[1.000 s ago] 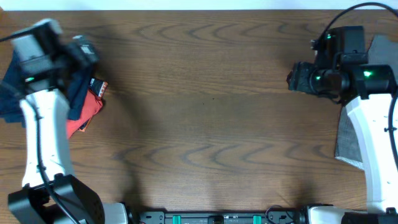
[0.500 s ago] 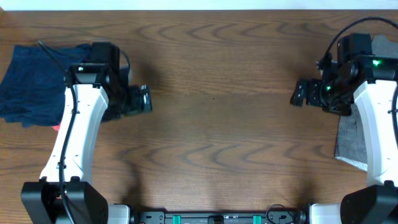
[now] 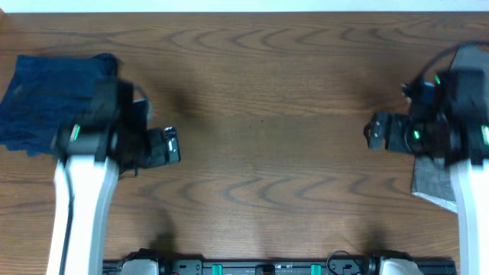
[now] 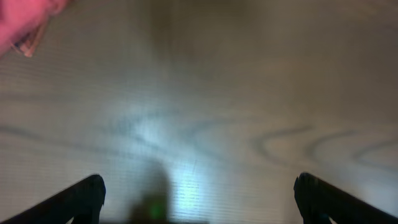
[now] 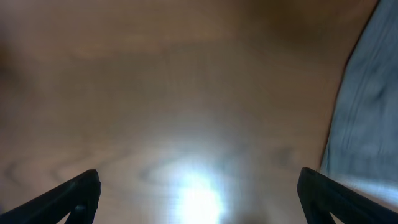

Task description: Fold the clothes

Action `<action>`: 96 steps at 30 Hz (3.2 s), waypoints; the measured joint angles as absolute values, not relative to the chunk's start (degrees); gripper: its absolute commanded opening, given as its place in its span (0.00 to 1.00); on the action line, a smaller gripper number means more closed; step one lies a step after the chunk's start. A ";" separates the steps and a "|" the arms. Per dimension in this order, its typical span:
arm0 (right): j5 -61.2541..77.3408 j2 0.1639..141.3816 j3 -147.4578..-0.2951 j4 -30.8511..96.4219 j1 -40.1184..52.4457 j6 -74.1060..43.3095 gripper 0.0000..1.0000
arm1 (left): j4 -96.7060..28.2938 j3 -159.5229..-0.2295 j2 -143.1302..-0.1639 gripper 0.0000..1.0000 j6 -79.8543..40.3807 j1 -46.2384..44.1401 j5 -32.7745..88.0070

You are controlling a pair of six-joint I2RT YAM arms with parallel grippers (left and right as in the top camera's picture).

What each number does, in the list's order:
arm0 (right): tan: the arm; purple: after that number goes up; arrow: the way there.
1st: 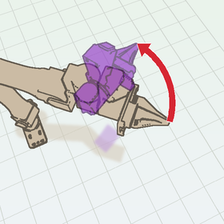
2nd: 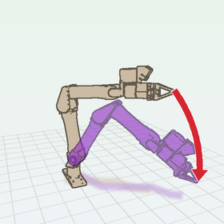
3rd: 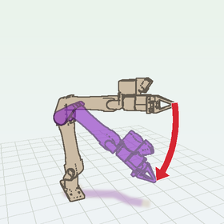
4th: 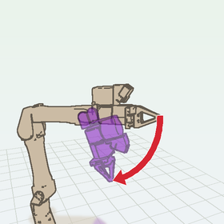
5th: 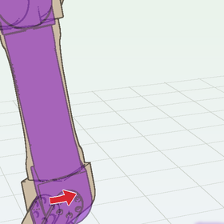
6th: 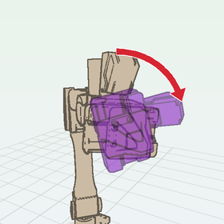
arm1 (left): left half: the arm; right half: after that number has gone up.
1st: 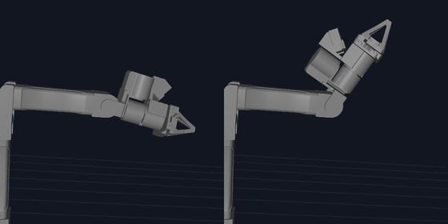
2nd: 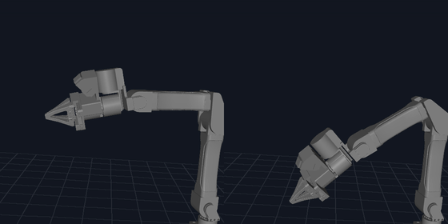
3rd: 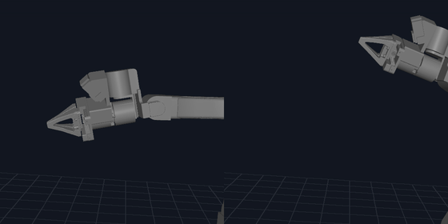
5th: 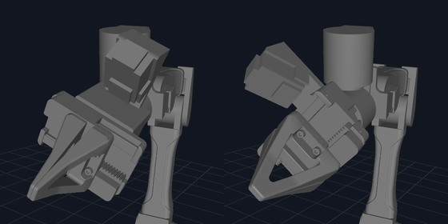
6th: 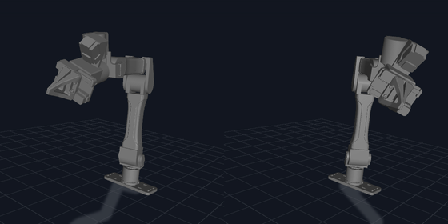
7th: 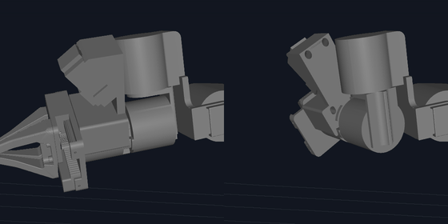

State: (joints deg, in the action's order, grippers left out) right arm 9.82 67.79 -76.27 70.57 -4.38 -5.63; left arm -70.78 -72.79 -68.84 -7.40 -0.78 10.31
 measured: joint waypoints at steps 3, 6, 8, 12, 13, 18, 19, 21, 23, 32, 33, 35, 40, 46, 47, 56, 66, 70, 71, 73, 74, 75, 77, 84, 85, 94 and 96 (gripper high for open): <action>9.72 54.43 -69.17 63.13 -4.38 -5.39 0.99 | -65.08 -68.73 -56.07 0.98 -7.40 -0.75 10.33; 8.32 41.67 -62.00 57.82 -4.38 -5.39 0.99 | -58.37 -63.68 -43.68 0.98 -7.40 -0.75 10.33; 7.18 34.28 -58.13 56.14 -4.38 -5.37 0.99 | -55.16 -60.82 -36.05 0.98 -7.40 -0.75 10.33; 5.91 24.60 -53.54 56.27 -4.38 -5.37 0.99 | -53.95 -58.17 -25.76 0.98 -7.40 -0.75 10.31; 5.72 22.94 -52.97 57.10 -4.38 -5.37 0.99 | -53.89 -57.98 -24.03 0.98 -7.40 -0.75 10.33; 5.32 18.31 -52.42 62.81 -4.38 -5.39 0.99 | -53.80 -57.71 -18.20 0.98 -7.40 -0.75 10.33; 5.32 18.11 -52.42 64.25 -4.38 -5.37 0.99 | -53.80 -57.74 -17.67 0.98 -7.40 -0.75 10.33; 5.26 18.09 -52.31 67.16 -4.38 -5.37 0.99 | -53.80 -57.74 -17.08 0.98 -7.40 -0.75 10.31; 5.19 18.09 -52.10 68.88 -4.38 -5.37 0.99 | -53.84 -57.71 -17.10 0.98 -7.40 -0.75 10.31; 5.08 18.09 -51.99 69.01 -4.38 -5.37 0.99 | -53.93 -57.71 -17.10 0.98 -7.40 -0.75 10.31; 5.10 18.09 -51.99 69.01 -4.38 -5.37 0.99 | -53.93 -57.71 -17.10 0.98 -7.40 -0.75 10.31; 5.08 18.09 -51.99 69.01 -4.38 -5.37 0.99 | -53.93 -57.71 -17.10 0.98 -7.40 -0.75 10.31; 5.10 18.09 -51.90 68.71 -4.38 -5.37 0.99 | -53.95 -57.71 -17.10 0.98 -7.40 -0.75 10.33; 5.04 17.54 -46.85 57.30 -3.03 -2.22 0.99 | -53.93 -57.67 -17.10 0.98 -7.40 -0.75 10.31; 4.99 16.88 -44.91 54.52 -2.46 -1.61 1.00 | -53.95 -57.65 -17.10 0.98 -7.40 -0.75 10.31; 5.13 4.03 -24.49 29.21 0.23 0.73 0.99 | -53.93 -57.56 -17.10 0.98 -7.40 -0.75 10.31; 5.19 0.71 -8.21 4.54 0.32 2.33 0.99 | -53.93 -57.56 -17.10 0.98 -7.40 -0.75 10.31; 5.19 0.62 -2.22 -2.59 0.32 3.27 0.99 | -53.95 -57.56 -17.10 0.98 -7.40 -0.75 10.31; 5.19 0.62 -1.21 -1.69 0.34 3.49 0.99 | -53.93 -57.56 -17.10 0.98 -7.40 -0.75 10.31; 5.19 0.62 -0.45 0.84 0.34 3.70 0.99 | -53.95 -57.56 -17.10 0.98 -7.40 -0.75 10.31; 5.19 0.67 -0.38 2.94 0.34 3.86 0.99 | -53.95 -57.56 -17.10 0.98 -7.40 -0.75 10.33; 5.21 0.64 -0.38 3.38 0.34 3.88 0.99 | -53.93 -57.56 -17.10 0.98 -7.40 -0.75 10.31; 5.21 0.62 -0.38 3.57 0.34 3.88 0.99 | -53.93 -57.56 -17.10 0.98 -7.40 -0.75 10.31; 5.23 0.62 -0.38 3.60 0.34 3.88 0.99 | -53.95 -57.56 -17.10 0.98 -7.40 -0.75 10.31; 5.23 0.62 -0.38 3.60 0.34 3.86 0.99 | -53.95 -57.56 -17.10 0.98 -7.40 -0.75 10.31; 5.23 0.62 -0.38 3.60 0.34 3.86 0.99 | -53.95 -57.56 -17.10 0.98 -7.40 -0.75 10.31; 5.23 0.62 -0.38 3.60 0.34 3.88 0.99 | -53.95 -57.56 -17.10 0.98 -7.40 -0.75 10.31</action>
